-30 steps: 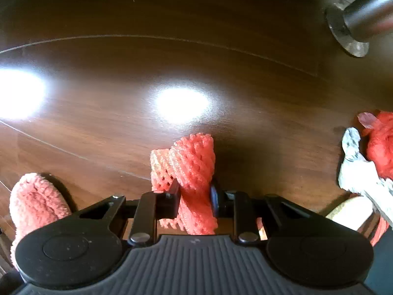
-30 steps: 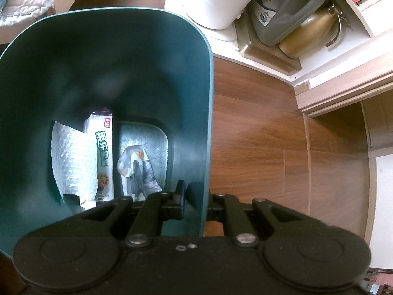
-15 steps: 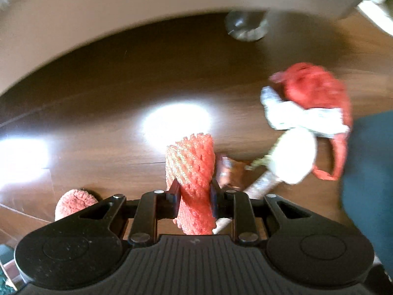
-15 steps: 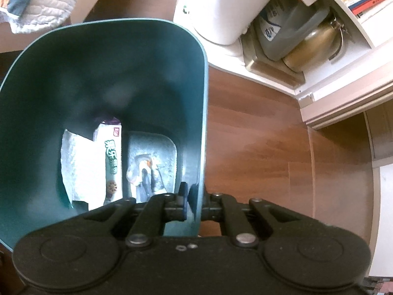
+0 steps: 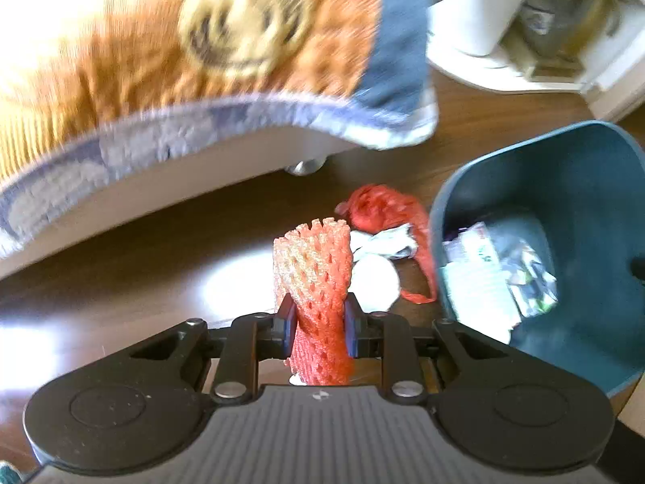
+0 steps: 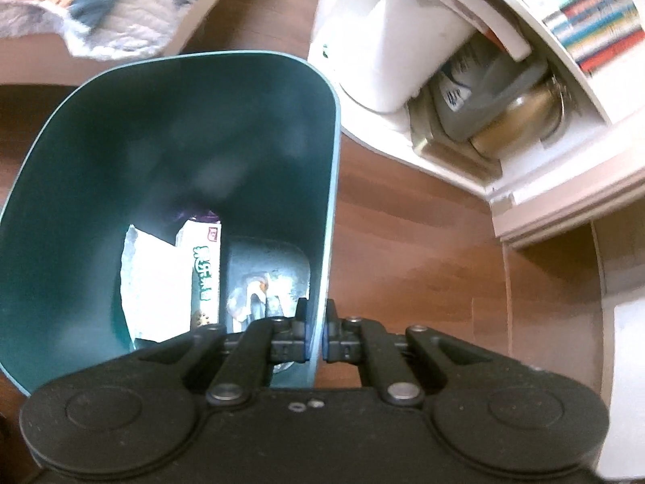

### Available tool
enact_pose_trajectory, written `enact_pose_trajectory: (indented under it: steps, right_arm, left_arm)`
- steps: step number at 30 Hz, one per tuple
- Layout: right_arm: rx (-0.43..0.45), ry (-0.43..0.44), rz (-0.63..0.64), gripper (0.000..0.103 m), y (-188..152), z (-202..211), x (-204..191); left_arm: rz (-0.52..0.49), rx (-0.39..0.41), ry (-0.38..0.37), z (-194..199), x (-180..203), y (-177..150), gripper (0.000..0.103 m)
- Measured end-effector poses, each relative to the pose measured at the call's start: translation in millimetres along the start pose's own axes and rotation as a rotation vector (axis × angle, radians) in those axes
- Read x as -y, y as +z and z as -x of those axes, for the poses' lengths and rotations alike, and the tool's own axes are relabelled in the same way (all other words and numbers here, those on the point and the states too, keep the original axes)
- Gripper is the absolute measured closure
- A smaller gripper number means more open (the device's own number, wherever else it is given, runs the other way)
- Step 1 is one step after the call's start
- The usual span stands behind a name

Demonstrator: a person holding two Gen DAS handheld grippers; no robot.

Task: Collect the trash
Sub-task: 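Carry the orange foam net into the wastebasket with the left tool and release it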

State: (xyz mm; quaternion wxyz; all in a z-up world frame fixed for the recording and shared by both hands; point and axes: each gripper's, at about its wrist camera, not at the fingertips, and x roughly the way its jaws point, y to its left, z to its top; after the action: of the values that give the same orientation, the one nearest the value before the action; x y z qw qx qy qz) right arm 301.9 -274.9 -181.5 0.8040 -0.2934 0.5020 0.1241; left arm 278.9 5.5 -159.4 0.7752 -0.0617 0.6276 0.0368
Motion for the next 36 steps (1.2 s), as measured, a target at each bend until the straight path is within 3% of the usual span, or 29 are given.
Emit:
enact_pose_trajectory:
  steps: [10, 23, 30, 36]
  right_arm:
    - [0.034, -0.047, 0.114, 0.097, 6.0, 10.9, -34.1]
    - [0.036, -0.051, 0.119, 0.097, 3.9, 12.9, -38.3]
    - [0.044, -0.044, 0.118, 0.097, 1.0, 14.4, -36.5]
    - [0.049, -0.037, 0.117, 0.097, 1.0, 14.0, -35.6]
  left_arm:
    - [-0.144, 0.059, -0.06, 40.1, 52.1, -19.1, 0.08]
    - [-0.27, 0.004, -0.11, 9.3, 119.7, -35.2, 0.08]
    - [-0.333, -0.004, -0.061, -12.7, 145.8, -39.2, 0.08]
    - [-0.328, -0.026, -0.04, -23.1, 153.1, -39.7, 0.079]
